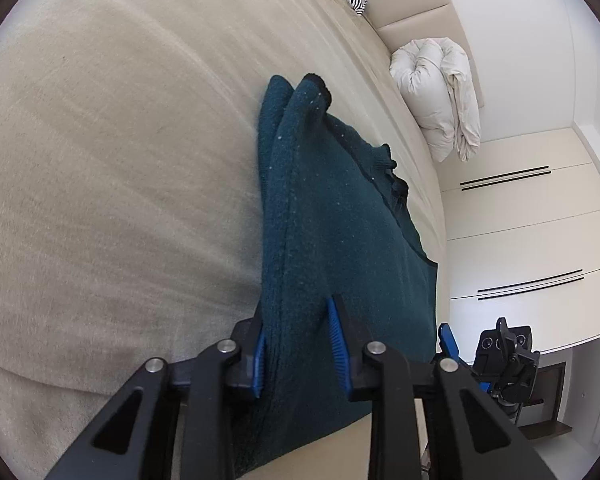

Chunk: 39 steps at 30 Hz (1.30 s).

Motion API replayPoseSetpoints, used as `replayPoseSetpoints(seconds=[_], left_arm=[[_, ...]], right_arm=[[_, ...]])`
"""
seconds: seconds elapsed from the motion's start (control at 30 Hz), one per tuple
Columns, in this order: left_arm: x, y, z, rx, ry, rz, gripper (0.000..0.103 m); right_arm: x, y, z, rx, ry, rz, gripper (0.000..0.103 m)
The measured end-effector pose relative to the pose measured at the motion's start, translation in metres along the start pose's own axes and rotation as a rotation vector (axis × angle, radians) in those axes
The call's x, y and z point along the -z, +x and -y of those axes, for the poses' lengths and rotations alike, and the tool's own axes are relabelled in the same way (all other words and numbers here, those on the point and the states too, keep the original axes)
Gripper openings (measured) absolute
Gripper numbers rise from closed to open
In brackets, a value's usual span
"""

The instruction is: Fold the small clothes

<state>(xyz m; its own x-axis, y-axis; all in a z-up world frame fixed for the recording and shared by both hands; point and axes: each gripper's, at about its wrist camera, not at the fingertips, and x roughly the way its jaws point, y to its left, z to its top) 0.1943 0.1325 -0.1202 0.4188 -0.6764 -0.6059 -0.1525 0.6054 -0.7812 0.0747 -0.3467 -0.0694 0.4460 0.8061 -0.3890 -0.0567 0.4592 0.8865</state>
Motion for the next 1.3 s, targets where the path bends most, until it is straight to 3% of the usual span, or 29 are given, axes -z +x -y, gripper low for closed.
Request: replayPoseSetpoints(seconds=[0.2,0.33,0.57,0.63,0.73,0.97,1.3], left_arm=[[0.002,-0.006,-0.008,0.034,0.001,0.015,0.020],[0.001,-0.011,-0.005,0.053,0.004,0.024,0.019],[0.000,-0.018,0.012,0.097,0.007,0.042,0.018],[0.000,-0.020,0.021,0.105,0.018,0.049,0.018],[0.000,-0.022,0.040,0.101,0.051,0.051,0.018],[0.004,-0.005,0.106,0.120,0.150,0.032,0.018],[0.036,0.100,0.202,0.171,0.287,-0.099,0.018]], right_arm=[[-0.008,0.042,0.000,0.009,0.007,-0.046,0.064],[-0.006,0.065,0.023,0.077,0.053,-0.094,0.062],[-0.001,0.061,0.040,-0.007,0.074,-0.050,0.062],[-0.003,0.056,0.039,-0.030,0.095,-0.042,0.064],[-0.008,0.036,0.038,-0.098,0.111,0.006,0.076],[-0.037,-0.017,0.051,-0.184,0.153,0.062,0.079],[-0.075,-0.079,0.081,-0.239,0.193,0.128,0.085]])
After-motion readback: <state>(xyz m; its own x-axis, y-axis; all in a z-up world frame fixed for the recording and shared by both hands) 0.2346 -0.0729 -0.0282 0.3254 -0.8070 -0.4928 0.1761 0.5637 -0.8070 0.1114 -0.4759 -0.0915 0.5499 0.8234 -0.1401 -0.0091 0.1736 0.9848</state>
